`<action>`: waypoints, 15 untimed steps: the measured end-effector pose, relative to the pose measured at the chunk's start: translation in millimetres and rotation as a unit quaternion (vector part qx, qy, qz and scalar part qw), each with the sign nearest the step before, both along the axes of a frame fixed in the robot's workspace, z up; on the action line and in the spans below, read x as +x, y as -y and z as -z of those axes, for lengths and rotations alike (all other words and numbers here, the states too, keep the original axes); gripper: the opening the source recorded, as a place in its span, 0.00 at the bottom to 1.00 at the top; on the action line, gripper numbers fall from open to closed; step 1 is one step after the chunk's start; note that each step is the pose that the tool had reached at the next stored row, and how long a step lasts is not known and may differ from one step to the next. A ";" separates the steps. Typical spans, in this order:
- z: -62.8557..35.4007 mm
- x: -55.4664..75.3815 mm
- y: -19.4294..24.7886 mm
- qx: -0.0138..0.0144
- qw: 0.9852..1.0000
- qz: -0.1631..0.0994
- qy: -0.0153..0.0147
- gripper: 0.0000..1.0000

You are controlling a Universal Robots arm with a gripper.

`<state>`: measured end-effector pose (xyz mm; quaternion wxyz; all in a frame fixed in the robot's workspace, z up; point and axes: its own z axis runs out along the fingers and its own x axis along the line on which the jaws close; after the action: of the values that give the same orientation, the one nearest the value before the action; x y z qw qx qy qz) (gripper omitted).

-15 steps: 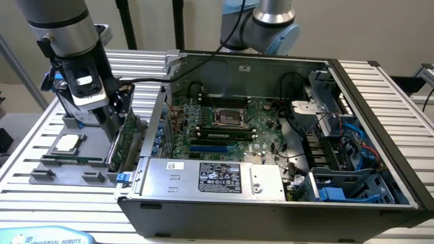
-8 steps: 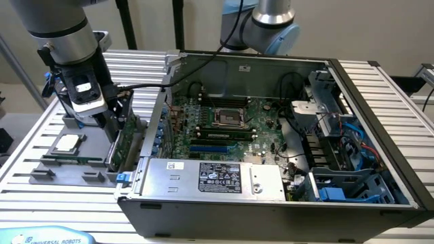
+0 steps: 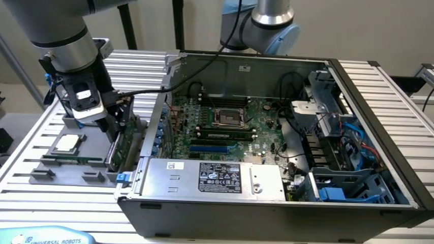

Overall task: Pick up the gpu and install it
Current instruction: 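Pick up the gpu and move the gpu toward the slot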

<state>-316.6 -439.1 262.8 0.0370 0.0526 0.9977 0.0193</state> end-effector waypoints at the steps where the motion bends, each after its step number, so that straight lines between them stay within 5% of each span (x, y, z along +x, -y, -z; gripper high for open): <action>1: 1.9 -0.3 0.0 0.000 1.000 0.002 0.001 0.48; 15: 26.3 -0.2 -3.7 -0.001 1.000 0.008 0.002 0.48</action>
<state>-316.8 -435.4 236.5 0.0387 0.0600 0.9973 0.0183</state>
